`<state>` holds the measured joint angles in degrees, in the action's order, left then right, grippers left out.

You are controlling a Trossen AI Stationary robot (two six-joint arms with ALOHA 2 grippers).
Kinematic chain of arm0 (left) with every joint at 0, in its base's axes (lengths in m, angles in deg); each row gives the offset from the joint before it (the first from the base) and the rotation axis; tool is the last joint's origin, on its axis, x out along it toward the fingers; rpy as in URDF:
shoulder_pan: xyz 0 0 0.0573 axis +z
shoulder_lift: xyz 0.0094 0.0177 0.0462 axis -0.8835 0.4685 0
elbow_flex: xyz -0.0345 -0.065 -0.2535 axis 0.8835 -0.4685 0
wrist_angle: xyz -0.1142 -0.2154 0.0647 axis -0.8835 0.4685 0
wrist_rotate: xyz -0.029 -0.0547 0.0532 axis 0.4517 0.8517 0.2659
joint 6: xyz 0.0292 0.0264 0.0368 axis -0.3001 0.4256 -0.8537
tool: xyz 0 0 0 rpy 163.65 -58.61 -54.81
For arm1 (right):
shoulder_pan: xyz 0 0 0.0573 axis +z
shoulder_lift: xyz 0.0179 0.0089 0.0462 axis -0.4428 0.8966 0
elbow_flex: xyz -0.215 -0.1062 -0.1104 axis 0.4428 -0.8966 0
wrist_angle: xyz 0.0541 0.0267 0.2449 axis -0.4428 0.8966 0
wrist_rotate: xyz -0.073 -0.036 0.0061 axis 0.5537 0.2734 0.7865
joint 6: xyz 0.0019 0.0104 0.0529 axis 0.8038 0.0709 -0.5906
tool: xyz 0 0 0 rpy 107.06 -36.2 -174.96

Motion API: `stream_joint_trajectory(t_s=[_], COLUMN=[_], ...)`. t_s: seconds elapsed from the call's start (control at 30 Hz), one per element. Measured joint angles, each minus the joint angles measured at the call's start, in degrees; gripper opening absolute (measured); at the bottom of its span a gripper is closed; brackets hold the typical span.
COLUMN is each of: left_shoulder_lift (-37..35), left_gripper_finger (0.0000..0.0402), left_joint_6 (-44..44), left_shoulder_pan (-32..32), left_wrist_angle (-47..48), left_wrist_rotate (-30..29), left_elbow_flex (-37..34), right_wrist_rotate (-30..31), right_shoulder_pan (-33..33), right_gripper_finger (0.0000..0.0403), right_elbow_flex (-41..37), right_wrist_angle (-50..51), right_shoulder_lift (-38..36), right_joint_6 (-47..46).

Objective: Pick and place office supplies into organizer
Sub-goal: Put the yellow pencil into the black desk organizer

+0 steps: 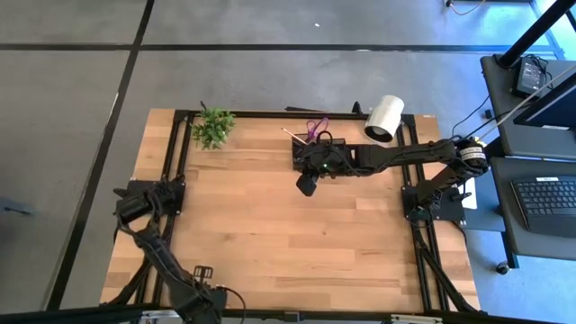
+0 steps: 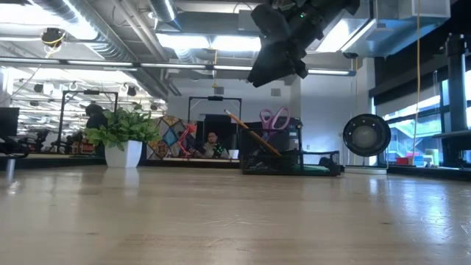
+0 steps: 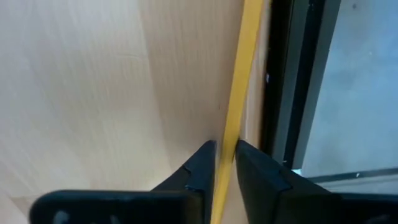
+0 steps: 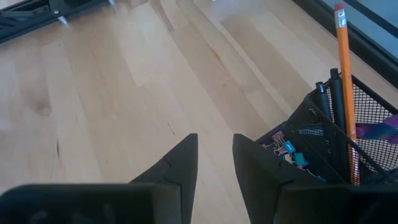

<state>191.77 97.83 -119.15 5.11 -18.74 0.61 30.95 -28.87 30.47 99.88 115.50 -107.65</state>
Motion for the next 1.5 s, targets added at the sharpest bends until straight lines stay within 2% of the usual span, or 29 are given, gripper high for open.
stream_joint_trajectory(t_s=[0.23, 0.5, 0.73, 0.93, 1.1, 1.27, 1.5], left_shoulder_lift=[0.1, 0.1, 0.1, 0.4, 0.5, 0.5, -1.3], left_gripper_finger=[0.0028, 0.0021, 0.002, 0.0019, 0.0019, 0.0019, 0.0019], left_joint_6=[-3.8, -9.1, -14.4, -15.8, -20.0, -19.3, -12.6], left_shoulder_pan=[3.0, 6.2, 7.4, 8.5, 9.2, 9.8, 10.4], left_wrist_angle=[2.1, 5.3, 8.5, 11.4, 11.6, 14.4, 20.8], left_wrist_rotate=[0.6, -4.6, -14.7, -26.3, -30.5, -36.6, -47.9], left_elbow_flex=[-0.1, -0.2, -0.2, -0.4, -0.5, -0.9, -0.6], right_wrist_rotate=[0.2, 0.2, 0.2, 0.1, 0.0, -0.1, -9.8], right_shoulder_pan=[0.0, 0.0, 0.0, 0.0, 0.0, 0.0, -1.8], right_gripper_finger=[0.0106, 0.0106, 0.0106, 0.0106, 0.0106, 0.0106, 0.0106], right_elbow_flex=[0.0, 0.0, 0.0, 0.0, 0.0, 0.0, 0.0], right_wrist_angle=[0.0, 0.0, 0.4, 0.5, 0.5, 0.5, 0.5], right_shoulder_lift=[0.0, 0.0, 0.0, 0.0, 0.0, 0.0, 0.0], right_joint_6=[0.0, 0.0, 1.1, -0.9, -3.4, -5.2, -14.6])
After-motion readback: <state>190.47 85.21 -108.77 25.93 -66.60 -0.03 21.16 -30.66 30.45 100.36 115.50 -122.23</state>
